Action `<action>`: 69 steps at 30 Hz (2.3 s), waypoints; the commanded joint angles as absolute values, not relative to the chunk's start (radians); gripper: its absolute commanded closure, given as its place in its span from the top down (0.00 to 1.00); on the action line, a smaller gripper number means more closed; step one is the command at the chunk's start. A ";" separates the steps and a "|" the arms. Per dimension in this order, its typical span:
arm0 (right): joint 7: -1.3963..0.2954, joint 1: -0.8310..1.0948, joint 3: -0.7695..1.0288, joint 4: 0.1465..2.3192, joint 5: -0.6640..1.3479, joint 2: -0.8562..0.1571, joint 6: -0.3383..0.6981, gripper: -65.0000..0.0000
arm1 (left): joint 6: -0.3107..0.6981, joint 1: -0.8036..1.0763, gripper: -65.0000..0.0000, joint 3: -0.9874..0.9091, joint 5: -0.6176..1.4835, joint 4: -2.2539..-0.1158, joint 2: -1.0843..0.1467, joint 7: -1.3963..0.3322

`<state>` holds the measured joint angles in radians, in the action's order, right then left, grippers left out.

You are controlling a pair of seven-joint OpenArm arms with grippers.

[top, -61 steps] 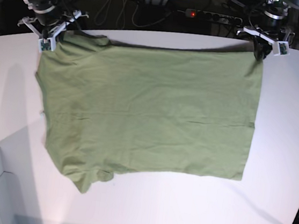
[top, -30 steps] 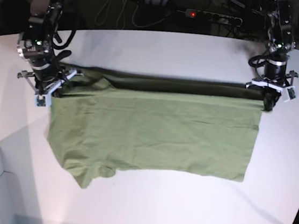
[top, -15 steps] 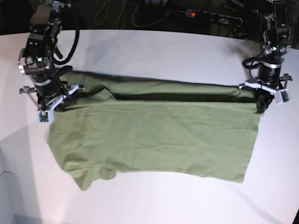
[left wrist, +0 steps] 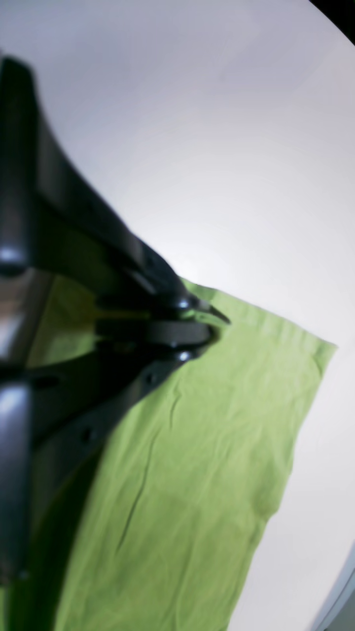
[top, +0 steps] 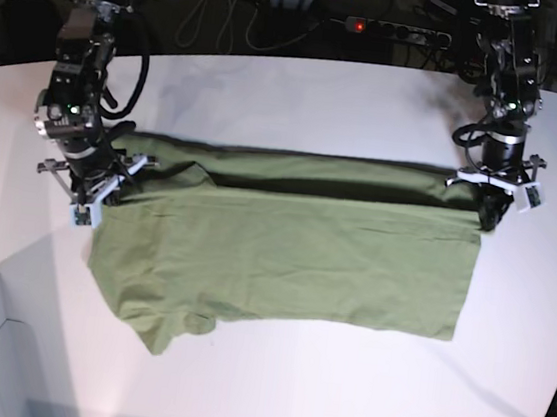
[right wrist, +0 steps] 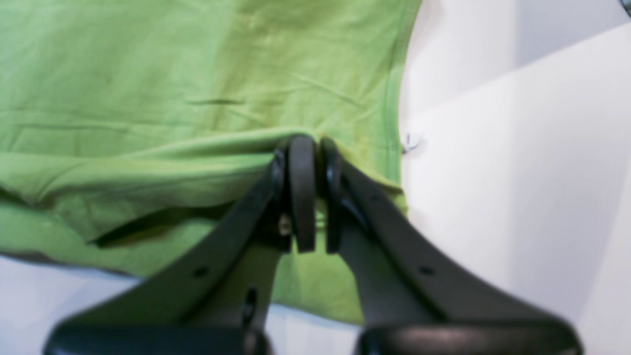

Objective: Fold the T-shirt properly

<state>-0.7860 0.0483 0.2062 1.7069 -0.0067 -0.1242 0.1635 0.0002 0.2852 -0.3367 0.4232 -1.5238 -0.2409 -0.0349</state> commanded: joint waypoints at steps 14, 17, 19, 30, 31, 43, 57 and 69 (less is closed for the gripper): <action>-0.814 0.050 0.219 1.758 -0.002 -0.131 0.199 0.28 | -0.008 0.278 0.23 -0.346 0.424 -1.541 -0.254 -0.008; -0.808 0.050 0.222 1.790 -0.002 -0.130 0.197 0.50 | -0.008 0.280 0.23 -0.348 0.426 -1.549 -0.254 -0.008; -0.805 0.064 0.226 1.814 -0.002 -0.130 0.197 0.55 | -0.008 0.289 0.27 -0.349 0.426 -1.550 -0.254 -0.008; -0.762 0.232 0.254 1.977 -0.001 -0.131 0.199 0.53 | -0.001 0.312 0.57 -0.412 0.430 -1.443 -0.252 -0.007; -0.762 0.246 0.254 1.983 -0.001 -0.133 0.199 0.53 | -0.001 0.312 0.57 -0.412 0.432 -1.434 -0.252 -0.007; -0.765 0.263 0.358 1.928 -0.002 -0.137 0.200 0.58 | 0.001 0.306 0.57 -0.325 0.427 -1.363 -0.252 -0.007; -0.705 0.226 0.367 1.681 0.004 -0.196 0.202 0.60 | 0.001 0.291 0.09 -0.317 0.429 -1.317 -0.251 -0.007; -0.685 0.231 0.366 1.589 0.002 -0.197 0.203 0.22 | 0.001 0.300 0.00 -0.323 0.429 -1.319 -0.251 -0.007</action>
